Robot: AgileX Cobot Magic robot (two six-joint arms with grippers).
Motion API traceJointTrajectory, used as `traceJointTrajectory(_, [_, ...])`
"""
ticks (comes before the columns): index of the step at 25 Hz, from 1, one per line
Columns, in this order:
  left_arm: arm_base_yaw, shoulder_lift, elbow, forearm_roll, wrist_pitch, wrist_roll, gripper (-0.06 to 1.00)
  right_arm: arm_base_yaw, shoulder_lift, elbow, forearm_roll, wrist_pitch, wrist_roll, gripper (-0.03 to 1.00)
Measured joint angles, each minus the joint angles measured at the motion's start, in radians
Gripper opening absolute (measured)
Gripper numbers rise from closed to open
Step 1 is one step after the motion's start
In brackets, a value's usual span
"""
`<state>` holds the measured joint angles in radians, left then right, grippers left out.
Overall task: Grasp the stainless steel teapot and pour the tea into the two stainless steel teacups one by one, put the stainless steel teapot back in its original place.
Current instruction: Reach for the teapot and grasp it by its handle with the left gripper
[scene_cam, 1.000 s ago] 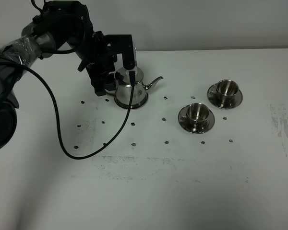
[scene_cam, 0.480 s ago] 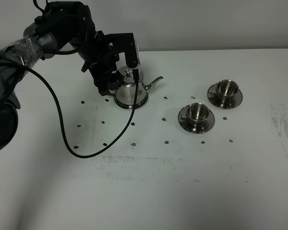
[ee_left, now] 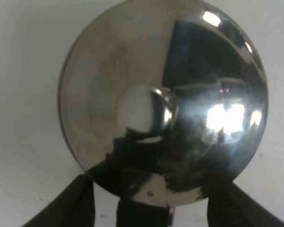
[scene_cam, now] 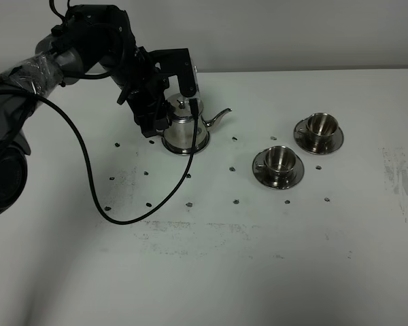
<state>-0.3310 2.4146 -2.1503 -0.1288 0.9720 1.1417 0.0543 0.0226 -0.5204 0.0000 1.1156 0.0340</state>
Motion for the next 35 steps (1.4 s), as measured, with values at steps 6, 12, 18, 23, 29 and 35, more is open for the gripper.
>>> traceJointTrajectory(6, [0.000,0.000,0.000,0.000,-0.001,0.002,0.52,0.000,0.000,0.000,0.000,0.000,0.000,0.41])
traceJointTrajectory(12, [0.000,0.000,0.000,0.000,-0.001,0.020,0.52,0.000,0.000,0.000,0.000,0.000,0.000,0.41])
traceJointTrajectory(18, [0.000,0.005,0.000,0.000,-0.001,0.023,0.52,0.000,0.000,0.000,0.000,0.000,0.000,0.41])
traceJointTrajectory(23, [0.000,0.015,0.000,0.001,-0.007,0.025,0.52,0.000,0.000,0.000,0.000,0.000,0.000,0.41])
traceJointTrajectory(29, [0.000,0.020,0.000,-0.001,-0.024,0.027,0.37,0.000,0.000,0.000,0.000,0.000,0.000,0.41])
traceJointTrajectory(35, [0.000,0.020,0.000,-0.026,-0.048,0.069,0.21,0.000,0.000,0.000,0.000,0.000,0.000,0.41])
